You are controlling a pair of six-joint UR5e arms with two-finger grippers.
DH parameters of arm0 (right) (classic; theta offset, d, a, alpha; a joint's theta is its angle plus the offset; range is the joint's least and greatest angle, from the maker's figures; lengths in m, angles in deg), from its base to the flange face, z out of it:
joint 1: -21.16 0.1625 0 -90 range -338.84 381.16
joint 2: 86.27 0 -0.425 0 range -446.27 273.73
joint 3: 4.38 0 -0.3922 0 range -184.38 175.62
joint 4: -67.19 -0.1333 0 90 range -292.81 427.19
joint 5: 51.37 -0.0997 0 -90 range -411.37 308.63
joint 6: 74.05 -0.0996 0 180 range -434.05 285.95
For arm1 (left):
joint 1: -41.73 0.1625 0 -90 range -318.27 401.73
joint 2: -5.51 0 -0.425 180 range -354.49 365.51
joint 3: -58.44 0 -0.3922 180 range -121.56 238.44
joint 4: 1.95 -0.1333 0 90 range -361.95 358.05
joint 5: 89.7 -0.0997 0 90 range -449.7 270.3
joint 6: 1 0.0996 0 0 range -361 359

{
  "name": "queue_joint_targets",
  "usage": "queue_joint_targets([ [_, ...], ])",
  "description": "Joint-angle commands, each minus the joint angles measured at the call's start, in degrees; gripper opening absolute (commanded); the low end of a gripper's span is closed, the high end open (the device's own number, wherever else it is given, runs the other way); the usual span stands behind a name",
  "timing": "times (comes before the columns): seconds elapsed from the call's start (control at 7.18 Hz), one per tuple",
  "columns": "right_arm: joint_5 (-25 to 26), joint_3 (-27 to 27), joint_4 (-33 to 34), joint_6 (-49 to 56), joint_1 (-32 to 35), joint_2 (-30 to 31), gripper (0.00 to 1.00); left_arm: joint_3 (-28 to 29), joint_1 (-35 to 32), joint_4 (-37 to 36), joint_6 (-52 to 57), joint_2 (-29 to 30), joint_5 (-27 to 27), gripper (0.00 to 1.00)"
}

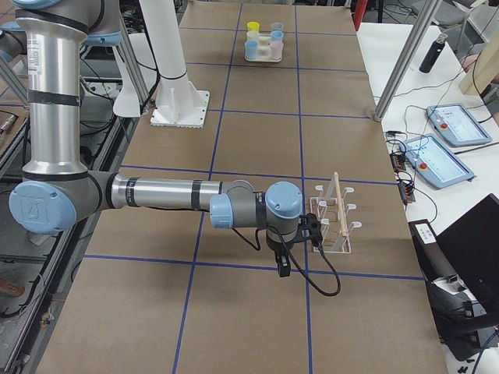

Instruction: Transfer IKEA cup to right arm and place on rack

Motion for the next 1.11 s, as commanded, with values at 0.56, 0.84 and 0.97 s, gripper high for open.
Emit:
queue_joint_targets([
  [0.56, -2.66, -0.51, 0.64, -0.31, 0.14, 0.23, 0.99, -4.3, 0.59, -0.18, 1.52, -2.15, 0.69, 1.0],
  [0.84, -2.92, 0.53, -0.14, -0.84, 0.05, -0.12, 0.99, -1.76, 1.2, 5.95, 1.34, -3.03, 3.33, 1.0],
  [0.97, -4.06, 1.32, -1.19, -0.75, 0.05, 0.23, 0.99, -0.26, 4.16, 7.81, 0.21, -3.03, 3.07, 1.0],
])
